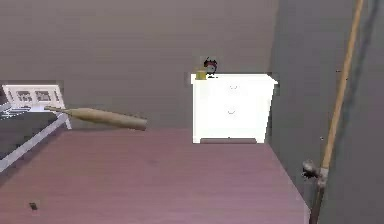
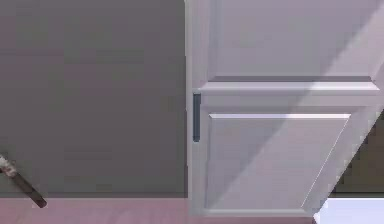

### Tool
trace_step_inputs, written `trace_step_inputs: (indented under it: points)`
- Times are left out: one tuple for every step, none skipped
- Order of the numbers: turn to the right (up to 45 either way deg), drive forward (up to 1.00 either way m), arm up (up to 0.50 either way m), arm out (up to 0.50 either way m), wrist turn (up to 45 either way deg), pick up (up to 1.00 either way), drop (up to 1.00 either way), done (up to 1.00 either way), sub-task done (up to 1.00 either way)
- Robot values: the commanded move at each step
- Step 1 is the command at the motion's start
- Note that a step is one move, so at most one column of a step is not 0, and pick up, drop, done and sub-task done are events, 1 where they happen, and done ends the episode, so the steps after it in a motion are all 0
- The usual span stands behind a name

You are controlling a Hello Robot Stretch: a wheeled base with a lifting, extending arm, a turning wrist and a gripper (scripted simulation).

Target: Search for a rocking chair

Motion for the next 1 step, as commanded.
trace_step_inputs:
  points:
    - [-45.0,0.0,0.0,0.0,0.0,0.0,0.0,0.0,0.0]
